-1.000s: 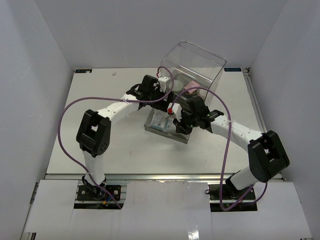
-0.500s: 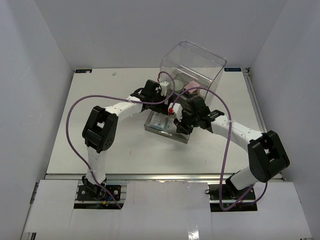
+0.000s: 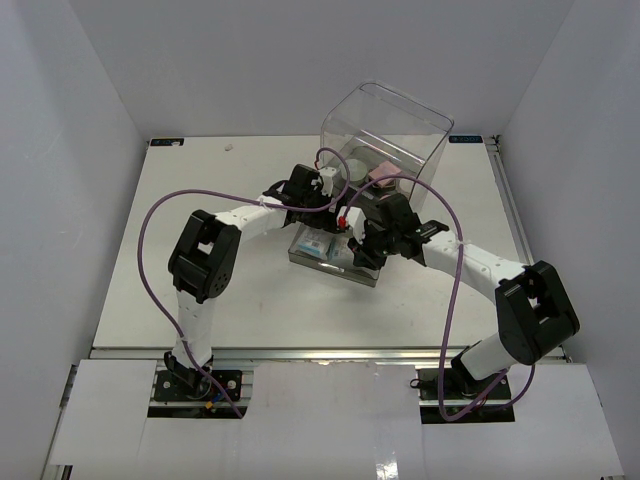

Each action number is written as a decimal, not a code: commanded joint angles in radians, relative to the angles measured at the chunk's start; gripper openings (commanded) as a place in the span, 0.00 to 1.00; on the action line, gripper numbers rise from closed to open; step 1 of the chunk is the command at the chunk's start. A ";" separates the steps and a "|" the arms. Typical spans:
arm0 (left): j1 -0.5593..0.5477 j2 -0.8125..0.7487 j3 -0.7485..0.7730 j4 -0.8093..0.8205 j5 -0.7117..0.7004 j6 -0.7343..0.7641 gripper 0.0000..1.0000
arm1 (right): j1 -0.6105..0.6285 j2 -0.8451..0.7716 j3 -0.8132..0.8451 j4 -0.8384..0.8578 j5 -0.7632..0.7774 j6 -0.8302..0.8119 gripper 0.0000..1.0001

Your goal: Organize the makeup

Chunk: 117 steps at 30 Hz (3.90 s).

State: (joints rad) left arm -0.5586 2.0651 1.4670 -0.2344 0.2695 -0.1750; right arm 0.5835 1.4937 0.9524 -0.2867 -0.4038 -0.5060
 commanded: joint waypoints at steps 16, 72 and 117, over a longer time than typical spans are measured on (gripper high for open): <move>0.002 -0.226 -0.038 0.000 0.023 -0.047 0.98 | -0.005 -0.085 -0.008 0.021 -0.082 -0.030 0.23; 0.241 -1.422 -0.858 -0.010 -0.193 -0.118 0.98 | 0.233 0.255 0.204 -0.014 0.192 -0.101 0.31; 0.243 -1.436 -0.860 -0.006 -0.196 -0.119 0.98 | 0.247 0.219 0.161 0.059 0.512 0.372 0.08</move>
State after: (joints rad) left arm -0.3172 0.6460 0.6136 -0.2535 0.0860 -0.2970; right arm 0.8337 1.7115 1.0771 -0.2529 0.0030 -0.2644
